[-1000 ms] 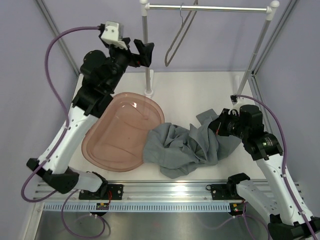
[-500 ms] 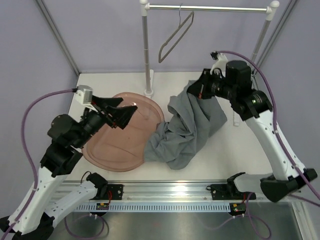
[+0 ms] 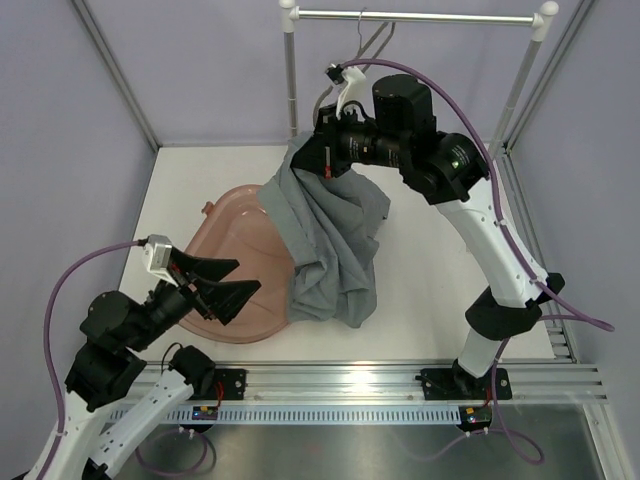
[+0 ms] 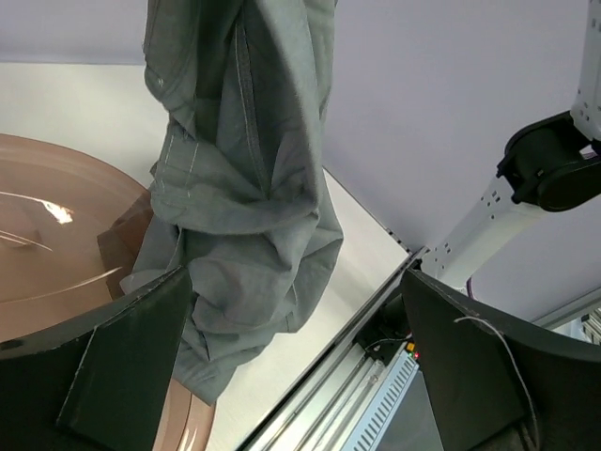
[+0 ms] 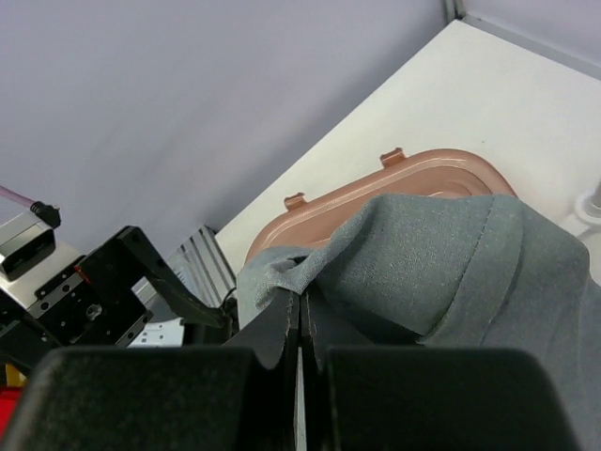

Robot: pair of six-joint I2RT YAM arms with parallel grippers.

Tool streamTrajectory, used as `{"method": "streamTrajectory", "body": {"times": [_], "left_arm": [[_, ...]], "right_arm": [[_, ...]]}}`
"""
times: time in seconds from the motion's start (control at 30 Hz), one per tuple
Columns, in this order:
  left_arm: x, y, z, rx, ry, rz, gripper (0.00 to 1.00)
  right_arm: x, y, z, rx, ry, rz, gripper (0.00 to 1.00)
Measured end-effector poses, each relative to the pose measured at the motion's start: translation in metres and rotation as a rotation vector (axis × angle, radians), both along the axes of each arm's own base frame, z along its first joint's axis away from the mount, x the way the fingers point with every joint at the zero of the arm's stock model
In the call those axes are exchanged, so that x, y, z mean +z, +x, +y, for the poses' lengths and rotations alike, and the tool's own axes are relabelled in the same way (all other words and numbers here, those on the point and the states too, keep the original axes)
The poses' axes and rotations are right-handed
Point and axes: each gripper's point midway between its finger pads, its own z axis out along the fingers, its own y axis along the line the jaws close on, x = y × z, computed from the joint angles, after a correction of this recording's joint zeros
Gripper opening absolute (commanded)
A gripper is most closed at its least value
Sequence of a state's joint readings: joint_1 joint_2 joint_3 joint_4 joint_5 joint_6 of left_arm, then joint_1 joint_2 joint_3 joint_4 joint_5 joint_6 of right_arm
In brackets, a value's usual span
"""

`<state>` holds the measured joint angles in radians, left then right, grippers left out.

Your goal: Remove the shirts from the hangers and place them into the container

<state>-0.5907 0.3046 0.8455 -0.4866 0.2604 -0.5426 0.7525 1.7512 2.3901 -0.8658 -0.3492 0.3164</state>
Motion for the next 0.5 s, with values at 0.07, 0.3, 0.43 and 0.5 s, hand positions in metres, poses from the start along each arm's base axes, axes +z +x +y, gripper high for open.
{"method": "streamTrajectory", "body": {"times": [0.07,0.3,0.43,0.5], "left_arm": [[0.003,-0.003,0.003,0.006,-0.007,-0.018,0.99],[0.006,0.01,-0.008,-0.008,0.003,-0.022,0.99],[0.003,0.025,-0.022,-0.027,0.007,-0.01,0.99],[0.0,0.03,-0.028,-0.038,0.005,-0.006,0.99]], "right_arm": [[-0.002,-0.011,0.008,0.029,-0.009,0.009,0.0],[-0.009,-0.035,0.022,0.074,-0.032,0.021,0.0],[-0.011,-0.042,0.026,0.08,-0.043,0.025,0.0],[-0.012,-0.043,0.026,0.08,-0.048,0.027,0.0]]}}
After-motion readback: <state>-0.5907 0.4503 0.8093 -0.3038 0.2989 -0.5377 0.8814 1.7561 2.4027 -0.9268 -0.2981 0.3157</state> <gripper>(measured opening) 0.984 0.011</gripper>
